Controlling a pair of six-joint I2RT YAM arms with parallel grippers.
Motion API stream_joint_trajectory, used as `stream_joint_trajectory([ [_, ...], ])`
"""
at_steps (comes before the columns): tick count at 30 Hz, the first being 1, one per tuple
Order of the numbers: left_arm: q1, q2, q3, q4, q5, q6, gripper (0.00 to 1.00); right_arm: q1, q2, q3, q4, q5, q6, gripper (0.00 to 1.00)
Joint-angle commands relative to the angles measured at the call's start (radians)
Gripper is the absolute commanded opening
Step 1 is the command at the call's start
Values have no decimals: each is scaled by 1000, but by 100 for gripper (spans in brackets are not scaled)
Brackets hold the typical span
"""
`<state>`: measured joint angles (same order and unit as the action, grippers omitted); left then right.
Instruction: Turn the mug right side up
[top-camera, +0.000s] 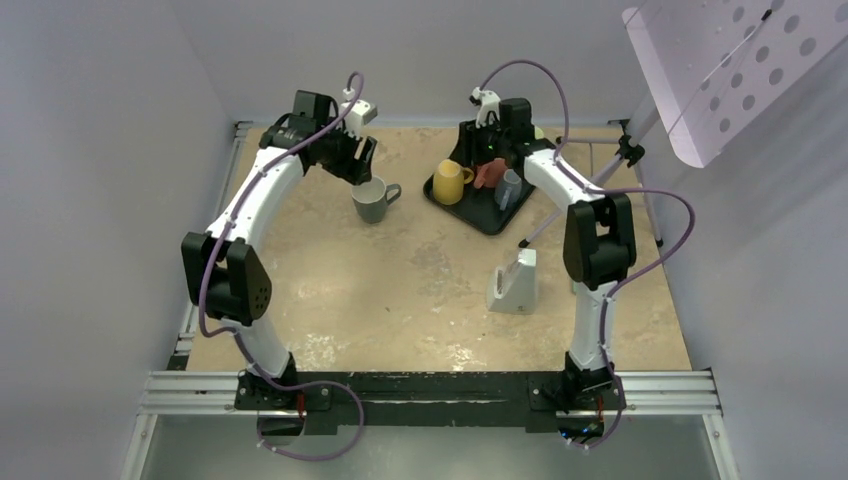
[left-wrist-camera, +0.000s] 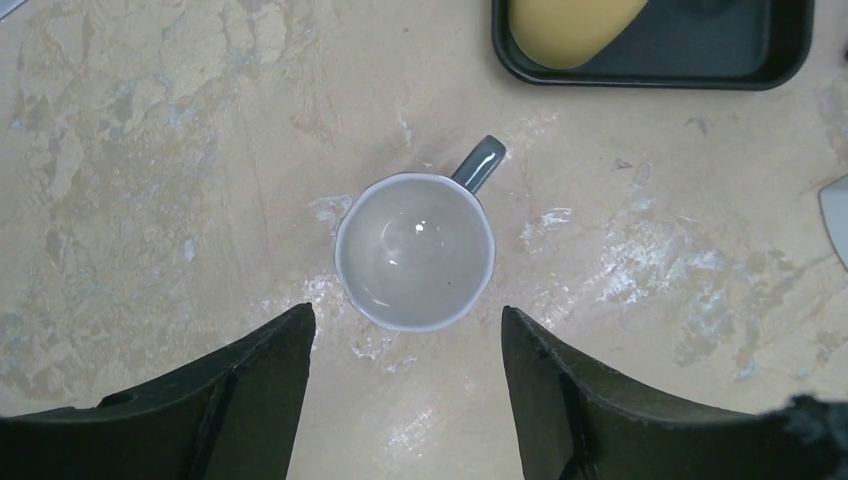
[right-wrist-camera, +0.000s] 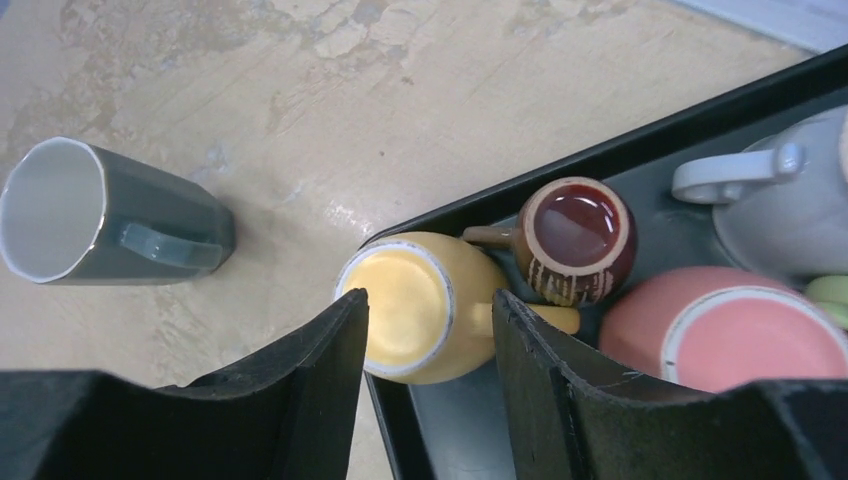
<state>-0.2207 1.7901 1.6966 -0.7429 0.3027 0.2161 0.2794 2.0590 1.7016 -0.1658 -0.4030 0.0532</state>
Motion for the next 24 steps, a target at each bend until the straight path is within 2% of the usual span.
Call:
stream_joint_trajectory([
  [1,6,-84,-35,-11,50,-38,72,1,31,55,12,-57,117,52],
  [8,6,-102,-74,5,37,-55,72,2,25,-44,64,-108,171,50],
  [17,6,-95,-69,7,35,-63,72,9,-144,-282,127,-148,204,49],
  [21,6,-93,-68,6,37,-65,72,20,-220,-355,76,-108,147,49],
  [24,6,-91,-69,1,40,-64,72,21,-254,-358,0,14,77,49],
])
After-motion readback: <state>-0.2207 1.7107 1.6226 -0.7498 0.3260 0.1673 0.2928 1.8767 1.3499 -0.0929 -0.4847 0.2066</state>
